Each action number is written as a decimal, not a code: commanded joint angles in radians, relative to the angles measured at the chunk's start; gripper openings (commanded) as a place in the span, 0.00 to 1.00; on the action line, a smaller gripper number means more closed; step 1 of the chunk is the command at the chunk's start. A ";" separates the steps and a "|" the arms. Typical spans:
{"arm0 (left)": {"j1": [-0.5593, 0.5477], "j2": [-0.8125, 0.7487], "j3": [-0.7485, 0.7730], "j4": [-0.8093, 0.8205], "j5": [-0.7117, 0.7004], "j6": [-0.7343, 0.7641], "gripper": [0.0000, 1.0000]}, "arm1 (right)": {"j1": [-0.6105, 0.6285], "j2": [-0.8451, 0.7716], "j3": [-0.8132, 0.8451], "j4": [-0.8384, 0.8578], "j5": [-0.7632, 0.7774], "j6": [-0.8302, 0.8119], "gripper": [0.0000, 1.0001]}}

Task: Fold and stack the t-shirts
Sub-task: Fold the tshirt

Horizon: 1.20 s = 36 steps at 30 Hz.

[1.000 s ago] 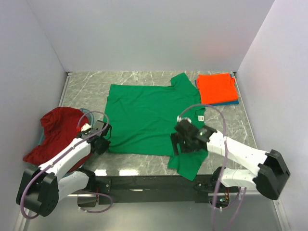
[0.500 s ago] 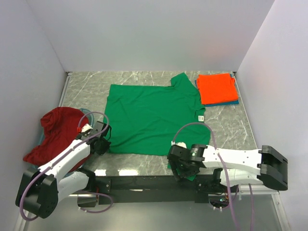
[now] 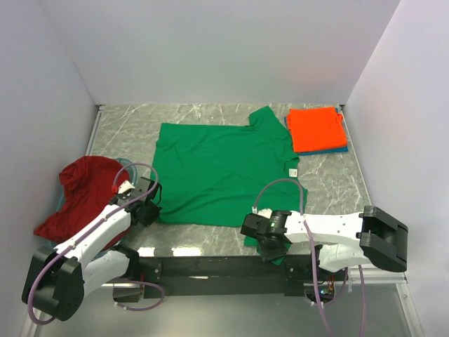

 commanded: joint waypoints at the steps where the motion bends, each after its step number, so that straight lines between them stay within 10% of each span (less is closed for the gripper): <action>1: 0.004 -0.010 0.007 -0.001 0.001 0.011 0.01 | -0.024 0.024 -0.046 0.029 0.063 0.028 0.32; 7: 0.004 -0.001 0.020 -0.003 0.003 0.014 0.01 | -0.076 -0.033 -0.058 0.038 0.057 0.003 0.00; 36: 0.035 0.044 0.253 -0.027 0.001 0.108 0.01 | -0.475 -0.143 0.396 -0.127 0.243 -0.322 0.00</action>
